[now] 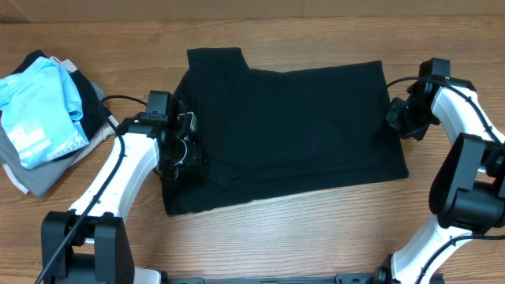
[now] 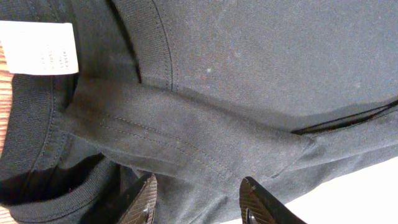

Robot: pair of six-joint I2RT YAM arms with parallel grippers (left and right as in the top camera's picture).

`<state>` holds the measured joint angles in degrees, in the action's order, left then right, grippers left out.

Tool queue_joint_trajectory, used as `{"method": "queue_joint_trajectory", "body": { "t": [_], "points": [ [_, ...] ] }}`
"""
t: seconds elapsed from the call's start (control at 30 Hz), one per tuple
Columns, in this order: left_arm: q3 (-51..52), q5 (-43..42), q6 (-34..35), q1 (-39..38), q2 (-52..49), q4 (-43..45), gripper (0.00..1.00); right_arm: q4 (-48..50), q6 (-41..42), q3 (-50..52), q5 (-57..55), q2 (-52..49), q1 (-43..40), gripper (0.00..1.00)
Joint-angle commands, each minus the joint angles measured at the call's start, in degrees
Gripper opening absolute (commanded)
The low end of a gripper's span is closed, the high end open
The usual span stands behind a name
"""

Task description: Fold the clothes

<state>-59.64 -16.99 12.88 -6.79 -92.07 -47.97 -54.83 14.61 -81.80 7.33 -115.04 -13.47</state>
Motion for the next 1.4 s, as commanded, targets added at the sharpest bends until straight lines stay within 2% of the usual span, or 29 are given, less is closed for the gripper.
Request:
{"method": "queue_joint_trajectory", "body": {
  "t": [0.0, 0.17, 0.27, 0.57, 0.7, 0.77, 0.93, 1.07, 1.3, 1.33, 1.37],
  "points": [
    [-1.2, -0.9, -0.9, -0.4, -0.3, 0.2, 0.47, 0.3, 0.4, -0.2, 0.2, -0.3, 0.7, 0.45],
    [-1.2, -0.9, -0.9, -0.4, -0.3, 0.0, 0.47, 1.6, 0.5, 1.3, -1.3, -1.5, 1.7, 0.40],
    [-1.2, -0.9, -0.9, -0.4, -0.3, 0.0, 0.47, 1.6, 0.5, 1.4, -1.3, -2.0, 1.7, 0.28],
    [-1.2, -0.9, -0.9, -0.4, -0.3, 0.0, 0.46, 1.7, 0.4, 1.8, -1.8, -2.2, 1.7, 0.32],
    [-1.2, -0.9, -0.9, -0.4, -0.3, 0.0, 0.46, 1.6, 0.5, 1.9, -1.7, -2.3, 1.7, 0.17],
    [-1.2, -0.9, -0.9, -0.4, -0.3, 0.0, 0.46, 1.6, 0.5, 1.9, -1.7, -2.3, 1.7, 0.04],
    [-1.2, -0.9, -0.9, -0.4, -0.3, -0.1, 0.45, 0.6, 0.7, 1.5, -1.7, -2.3, 1.6, 0.04],
    [-1.2, -0.9, -0.9, -0.4, -0.3, -0.2, 0.45, -0.9, 0.7, -3.0, -1.7, -2.1, 0.7, 0.04],
    [-1.2, -0.9, -0.9, -0.4, -0.3, -0.1, 0.45, 1.8, 0.6, -5.6, -1.7, -2.1, 0.7, 0.06],
    [-1.2, -0.9, -0.9, -0.4, -0.3, -0.1, 0.45, 1.9, 0.6, -5.6, -1.7, -2.1, 0.7, 0.08],
    [-1.2, -0.9, -0.9, -0.4, -0.3, -0.1, 0.45, 1.8, 0.6, -5.6, -1.7, -2.1, 0.7, 0.19]
  ]
}}
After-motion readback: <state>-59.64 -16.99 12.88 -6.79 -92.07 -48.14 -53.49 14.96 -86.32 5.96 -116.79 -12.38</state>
